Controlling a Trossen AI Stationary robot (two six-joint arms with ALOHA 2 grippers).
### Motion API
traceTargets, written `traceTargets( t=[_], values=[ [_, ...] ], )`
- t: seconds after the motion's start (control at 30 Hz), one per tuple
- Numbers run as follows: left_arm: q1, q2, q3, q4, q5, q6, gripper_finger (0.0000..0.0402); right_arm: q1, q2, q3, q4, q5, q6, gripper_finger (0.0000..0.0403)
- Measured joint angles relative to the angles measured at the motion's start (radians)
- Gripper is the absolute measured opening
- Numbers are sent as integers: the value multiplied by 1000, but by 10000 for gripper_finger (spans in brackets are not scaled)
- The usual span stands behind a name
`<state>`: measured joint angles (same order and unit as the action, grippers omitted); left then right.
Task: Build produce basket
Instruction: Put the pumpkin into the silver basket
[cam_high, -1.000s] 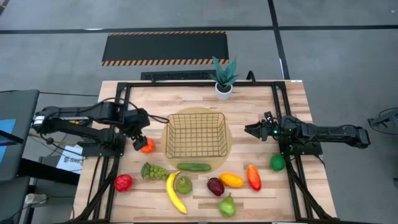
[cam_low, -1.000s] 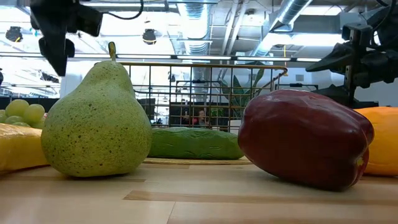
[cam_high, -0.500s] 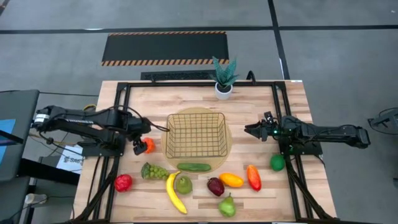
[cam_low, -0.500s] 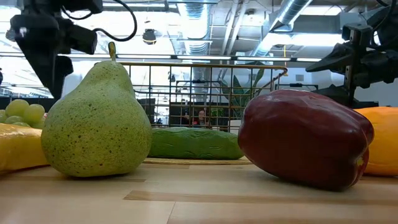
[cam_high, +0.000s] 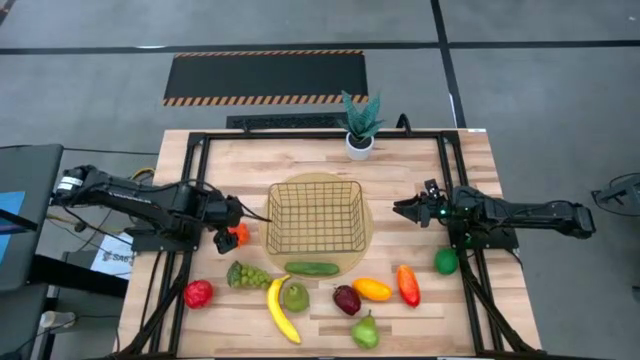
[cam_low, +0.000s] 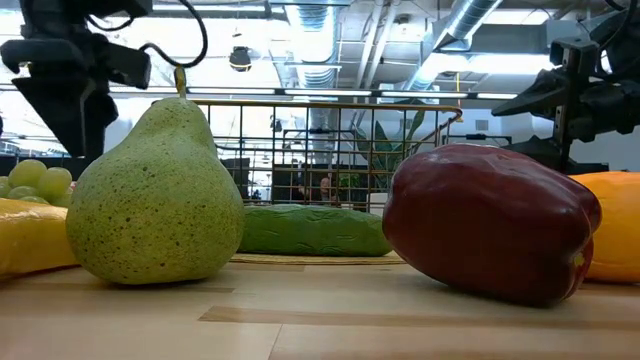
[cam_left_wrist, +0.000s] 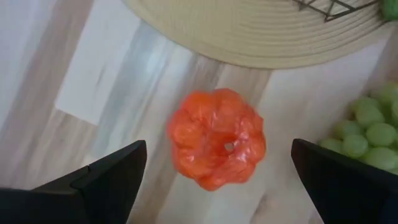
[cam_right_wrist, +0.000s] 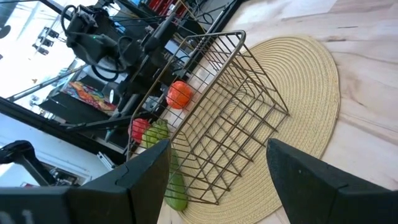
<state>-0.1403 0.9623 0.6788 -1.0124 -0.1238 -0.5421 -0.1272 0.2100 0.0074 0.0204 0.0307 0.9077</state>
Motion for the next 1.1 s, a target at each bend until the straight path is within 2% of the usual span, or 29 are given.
traceTargets(
  t=[0.13, 0.33, 0.63, 0.83, 1.1],
  values=[
    [-29, 1, -15, 9, -61, -5, 387, 0, 0, 0, -6, 0, 0, 286],
    [-33, 0, -16, 36, -19, -102, 387, 0, 0, 0, -7, 0, -9, 286],
    [-33, 25, -15, 52, -21, -43, 387, 0, 0, 0, -8, 0, -30, 286],
    [-43, 110, -15, 55, -36, 4, 387, 0, 0, 0, -8, 0, -53, 286],
    [-42, 296, -15, 67, -19, -1, 387, 0, 0, 0, -8, 0, -72, 286]
  ],
)
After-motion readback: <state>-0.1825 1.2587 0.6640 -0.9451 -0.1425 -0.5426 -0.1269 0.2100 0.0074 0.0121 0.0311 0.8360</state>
